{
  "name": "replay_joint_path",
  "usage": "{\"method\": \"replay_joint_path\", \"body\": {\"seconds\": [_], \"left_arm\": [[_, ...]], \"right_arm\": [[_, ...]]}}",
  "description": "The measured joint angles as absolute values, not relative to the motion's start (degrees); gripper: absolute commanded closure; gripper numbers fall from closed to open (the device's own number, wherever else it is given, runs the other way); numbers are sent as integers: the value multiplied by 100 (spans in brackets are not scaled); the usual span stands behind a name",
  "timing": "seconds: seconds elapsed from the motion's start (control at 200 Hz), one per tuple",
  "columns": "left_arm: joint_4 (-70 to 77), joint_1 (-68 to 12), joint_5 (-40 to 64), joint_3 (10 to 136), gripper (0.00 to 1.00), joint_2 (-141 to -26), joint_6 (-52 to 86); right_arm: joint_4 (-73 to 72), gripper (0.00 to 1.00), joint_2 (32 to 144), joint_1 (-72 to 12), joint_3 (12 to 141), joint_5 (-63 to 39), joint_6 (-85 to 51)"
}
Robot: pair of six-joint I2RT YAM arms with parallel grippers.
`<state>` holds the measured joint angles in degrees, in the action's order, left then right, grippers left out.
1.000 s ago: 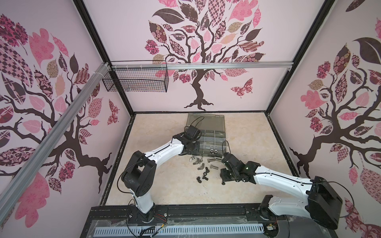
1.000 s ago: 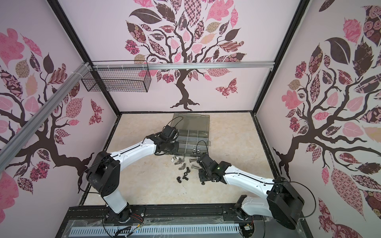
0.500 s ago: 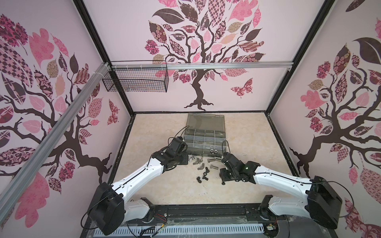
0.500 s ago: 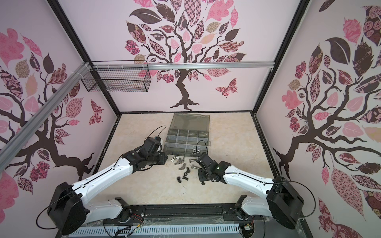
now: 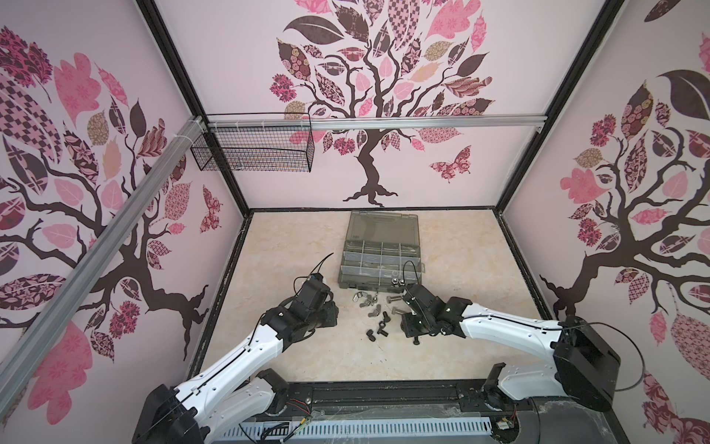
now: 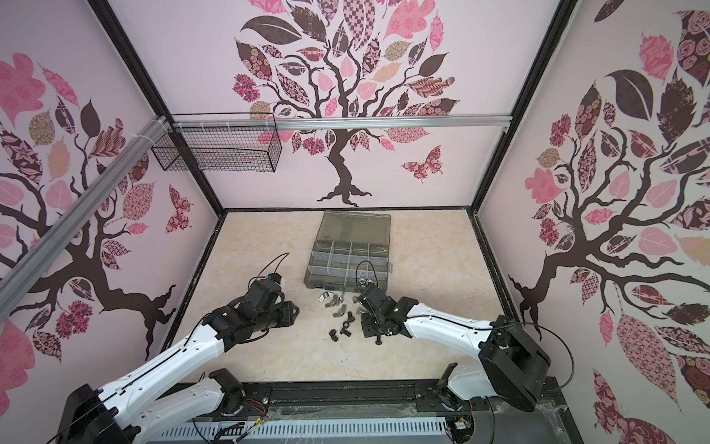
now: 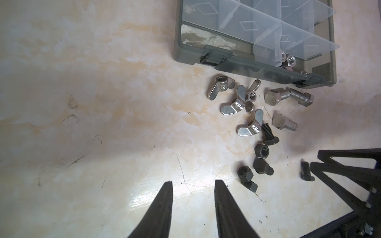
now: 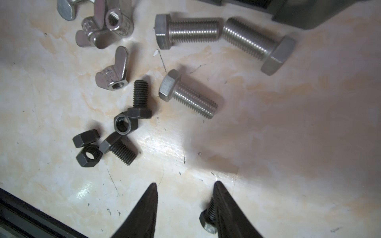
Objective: Sort the screws and nuts into containers
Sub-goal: Pick up the screw from the bottom-center of the table.
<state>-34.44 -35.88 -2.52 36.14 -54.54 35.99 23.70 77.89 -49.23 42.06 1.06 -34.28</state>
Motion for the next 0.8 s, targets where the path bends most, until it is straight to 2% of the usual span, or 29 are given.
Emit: {"method": "replay_joint_path", "body": {"seconds": [0.31, 0.795], "left_arm": [[-3500, -3588, -248, 3127, 63, -4825, 3861], [-3514, -3588, -185, 2899, 63, -4685, 4038]], "right_arm": [[2394, 53, 8311, -5057, 4737, 128, -3406], [2451, 53, 8903, -5288, 5216, 169, -3343]]}}
